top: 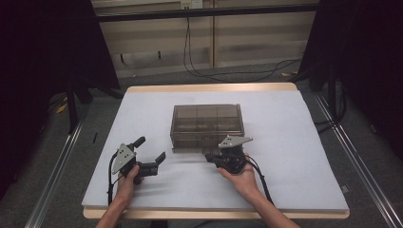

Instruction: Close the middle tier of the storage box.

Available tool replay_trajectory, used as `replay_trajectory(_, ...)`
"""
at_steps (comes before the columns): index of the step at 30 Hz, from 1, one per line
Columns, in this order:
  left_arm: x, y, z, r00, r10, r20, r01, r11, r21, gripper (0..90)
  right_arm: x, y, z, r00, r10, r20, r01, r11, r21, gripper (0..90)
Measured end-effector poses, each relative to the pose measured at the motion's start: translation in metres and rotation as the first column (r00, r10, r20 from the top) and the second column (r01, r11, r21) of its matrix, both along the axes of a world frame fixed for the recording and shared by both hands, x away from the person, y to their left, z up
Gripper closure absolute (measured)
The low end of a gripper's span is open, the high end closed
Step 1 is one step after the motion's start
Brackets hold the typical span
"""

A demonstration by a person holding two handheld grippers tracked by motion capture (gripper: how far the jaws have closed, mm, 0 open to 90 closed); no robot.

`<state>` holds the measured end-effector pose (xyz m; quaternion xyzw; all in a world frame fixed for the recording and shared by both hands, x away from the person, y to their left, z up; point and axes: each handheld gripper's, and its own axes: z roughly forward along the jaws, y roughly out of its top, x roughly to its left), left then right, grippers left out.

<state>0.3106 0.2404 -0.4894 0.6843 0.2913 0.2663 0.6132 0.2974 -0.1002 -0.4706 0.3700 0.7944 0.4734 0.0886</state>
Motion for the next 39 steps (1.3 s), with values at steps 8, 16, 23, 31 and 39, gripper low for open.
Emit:
replay_trajectory(8, 0.0, 0.0, 0.0, 1.0, -0.001, 0.0, 0.001, 1.0, -0.001, 0.8, 0.001, 0.001, 0.0, 1.0, -0.004, -0.001, 0.004, 1.0, -0.001, 90.0)
replay_trajectory(16, 0.0, 0.0, 0.0, 1.0, 0.0, 0.002, 0.0, 1.0, 0.0, 0.8, 0.004, 0.001, 0.001, 1.0, -0.005, -0.003, 0.005, 1.0, -0.006, 90.0)
replay_trajectory(23, 0.0, 0.0, 0.0, 1.0, 0.006, -0.001, -0.006, 1.0, -0.004, 0.8, 0.006, 0.002, 0.002, 1.0, -0.005, 0.001, 0.005, 1.0, -0.004, 90.0)
replay_trajectory(31, 0.0, 0.0, 0.0, 1.0, -0.001, 0.001, 0.001, 1.0, 0.004, 0.8, 0.009, 0.001, 0.002, 0.9999, -0.016, -0.002, 0.016, 0.9999, 0.002, 90.0)
replay_trajectory(39, 0.0, 0.0, 0.0, 1.0, 0.001, 0.0, -0.001, 1.0, 0.001, 0.8, 0.013, 0.002, 0.002, 0.9998, -0.021, 0.002, 0.021, 0.9998, 0.006, 90.0)
